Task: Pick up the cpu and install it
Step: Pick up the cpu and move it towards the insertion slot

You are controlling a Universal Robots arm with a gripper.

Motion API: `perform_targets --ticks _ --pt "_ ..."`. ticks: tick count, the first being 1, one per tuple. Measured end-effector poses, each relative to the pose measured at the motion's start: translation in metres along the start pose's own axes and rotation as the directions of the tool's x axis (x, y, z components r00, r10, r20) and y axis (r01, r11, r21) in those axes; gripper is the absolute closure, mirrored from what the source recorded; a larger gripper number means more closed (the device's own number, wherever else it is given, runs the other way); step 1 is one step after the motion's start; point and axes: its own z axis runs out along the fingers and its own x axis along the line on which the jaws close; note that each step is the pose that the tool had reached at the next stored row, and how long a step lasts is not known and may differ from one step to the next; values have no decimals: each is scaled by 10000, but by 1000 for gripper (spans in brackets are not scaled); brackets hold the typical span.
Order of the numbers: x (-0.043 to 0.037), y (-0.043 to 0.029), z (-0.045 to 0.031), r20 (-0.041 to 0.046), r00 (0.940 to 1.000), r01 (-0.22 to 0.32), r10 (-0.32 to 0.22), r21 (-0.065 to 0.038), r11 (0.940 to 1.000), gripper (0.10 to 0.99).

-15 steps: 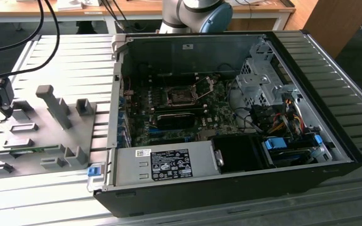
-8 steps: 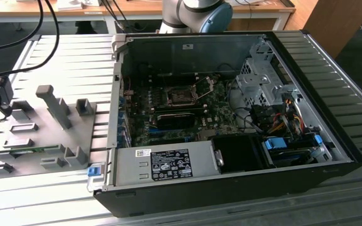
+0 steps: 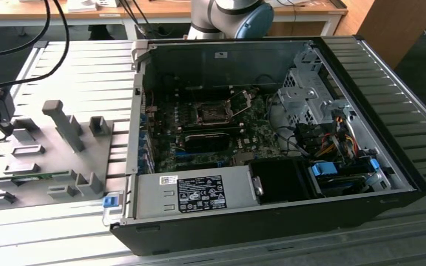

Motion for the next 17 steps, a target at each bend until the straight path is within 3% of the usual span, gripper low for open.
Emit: perform_targets --ticks 17 --pt "2 10 -86 -1 10000 0 0 1 10000 557"
